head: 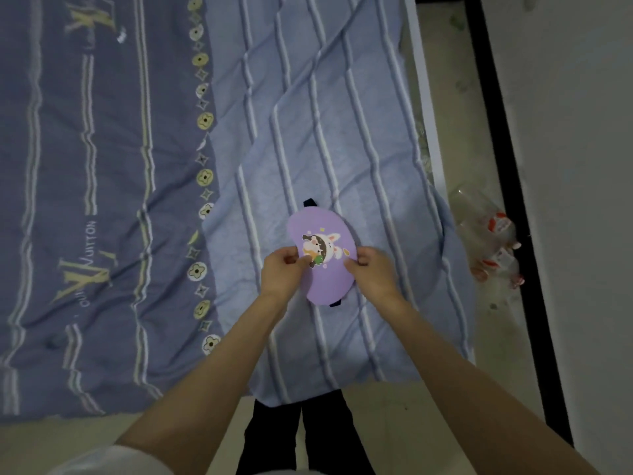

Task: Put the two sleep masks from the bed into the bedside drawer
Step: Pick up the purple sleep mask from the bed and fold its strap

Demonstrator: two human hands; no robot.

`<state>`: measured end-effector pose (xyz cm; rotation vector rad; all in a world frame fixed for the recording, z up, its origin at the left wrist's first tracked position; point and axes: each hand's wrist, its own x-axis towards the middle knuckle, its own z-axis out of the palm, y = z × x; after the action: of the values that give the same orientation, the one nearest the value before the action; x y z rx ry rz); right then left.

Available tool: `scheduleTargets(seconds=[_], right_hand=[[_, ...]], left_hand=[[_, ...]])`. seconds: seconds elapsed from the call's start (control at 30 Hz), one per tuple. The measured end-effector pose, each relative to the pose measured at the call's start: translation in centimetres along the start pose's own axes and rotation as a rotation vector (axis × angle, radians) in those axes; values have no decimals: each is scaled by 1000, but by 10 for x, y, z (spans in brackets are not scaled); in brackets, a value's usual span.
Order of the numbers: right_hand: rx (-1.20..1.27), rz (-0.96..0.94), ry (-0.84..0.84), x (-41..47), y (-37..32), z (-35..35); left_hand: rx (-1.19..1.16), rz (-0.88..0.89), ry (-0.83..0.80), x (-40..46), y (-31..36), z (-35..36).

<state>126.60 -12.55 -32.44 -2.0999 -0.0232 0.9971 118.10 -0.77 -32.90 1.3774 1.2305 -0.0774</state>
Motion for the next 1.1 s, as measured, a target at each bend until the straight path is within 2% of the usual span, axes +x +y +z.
scheduleTargets(seconds=[0.13, 0.2, 0.27, 0.4, 0.5, 0.67, 0.8, 0.87, 1.0, 1.1], right_hand=[[57, -119, -14, -31, -42, -15], [112, -166, -43, -51, -64, -24], [110, -292, -60, -74, -90, -35], [-363, -696, 4, -115, -141, -51], [-454, -888, -12, -143, -179, -55], [-261, -864, 20, -177, -224, -51], [-4, -838, 45, -191, -245, -48], [131, -808, -12, -198, -251, -53], [276, -764, -75, -210, -260, -56], [350, -739, -34, -215, -267, -50]], left_hand=[[45, 203, 68, -30, 45, -38], [87, 306, 24, -50, 70, -60], [161, 409, -46, -76, 98, -82], [311, 610, -152, -129, 152, -121], [335, 711, -164, -159, 182, -143], [300, 912, 31, -188, 212, -169], [204, 992, 200, -193, 216, -188], [210, 938, 158, -194, 211, -199], [235, 886, -49, -200, 204, -209], [164, 887, -39, -205, 207, -205]])
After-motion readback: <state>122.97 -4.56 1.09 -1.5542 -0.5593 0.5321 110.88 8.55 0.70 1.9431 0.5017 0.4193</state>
